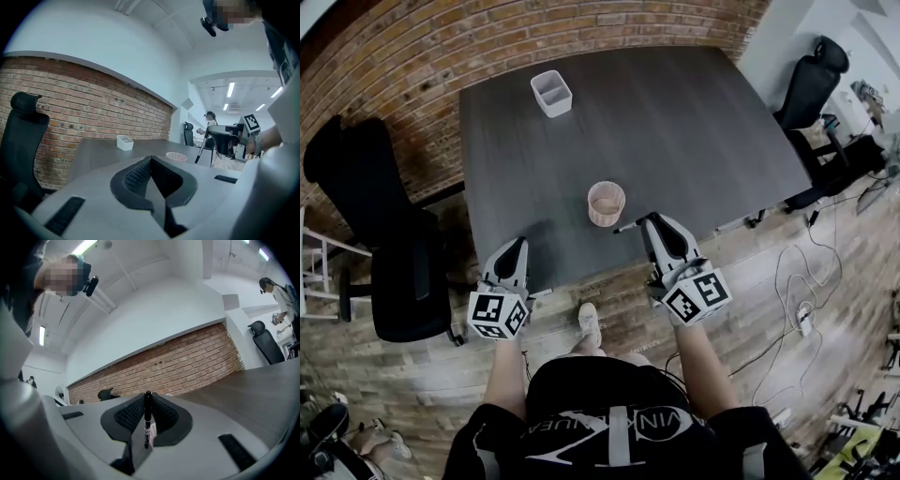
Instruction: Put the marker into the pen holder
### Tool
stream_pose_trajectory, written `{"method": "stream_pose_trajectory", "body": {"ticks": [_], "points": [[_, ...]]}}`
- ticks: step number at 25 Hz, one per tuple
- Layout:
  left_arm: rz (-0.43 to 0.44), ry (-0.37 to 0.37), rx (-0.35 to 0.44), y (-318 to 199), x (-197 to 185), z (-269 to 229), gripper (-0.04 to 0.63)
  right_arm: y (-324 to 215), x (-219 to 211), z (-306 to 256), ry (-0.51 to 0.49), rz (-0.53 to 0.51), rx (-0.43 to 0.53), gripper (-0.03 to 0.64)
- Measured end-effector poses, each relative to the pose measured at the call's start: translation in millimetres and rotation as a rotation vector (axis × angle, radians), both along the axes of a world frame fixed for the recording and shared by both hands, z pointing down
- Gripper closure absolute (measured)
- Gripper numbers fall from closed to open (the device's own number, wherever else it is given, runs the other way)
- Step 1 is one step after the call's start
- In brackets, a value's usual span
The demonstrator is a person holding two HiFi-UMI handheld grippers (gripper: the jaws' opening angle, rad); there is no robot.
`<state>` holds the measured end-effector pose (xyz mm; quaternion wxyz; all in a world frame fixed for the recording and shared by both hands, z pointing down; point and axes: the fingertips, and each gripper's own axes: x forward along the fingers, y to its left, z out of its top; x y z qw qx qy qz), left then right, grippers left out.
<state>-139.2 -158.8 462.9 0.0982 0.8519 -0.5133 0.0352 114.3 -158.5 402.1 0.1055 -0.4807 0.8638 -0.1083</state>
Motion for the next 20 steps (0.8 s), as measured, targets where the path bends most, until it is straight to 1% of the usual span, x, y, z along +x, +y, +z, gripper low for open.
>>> {"method": "stream_pose_trajectory", "body": {"ticks": [4, 6, 13, 16, 20], "points": [[0.01, 0.007, -0.002, -19.1, 1.0, -1.1, 0.58, -19.9, -0.3, -13.6, -0.04, -0.004, 0.012, 0.558], [0.017, 0.01, -0.003, -29.2, 2.2, -0.7, 0.58, -30.0, 0.3, -15.4, -0.044, -0.001, 0.014, 0.558], [0.054, 0.015, -0.017, -59.2, 9.3, 8.6, 0.58, -56.4, -2.9, 9.3, -0.013, 0.014, -0.03, 0.558], [0.073, 0.013, -0.021, -67.4, 11.1, 12.7, 0.58, -63.9, -9.4, 24.2, 0.018, 0.013, -0.051, 0.558], [0.077, 0.012, -0.04, -73.4, 11.1, 22.4, 0.58, -72.1, -16.9, 41.1, 0.033, 0.008, -0.078, 0.558]]}}
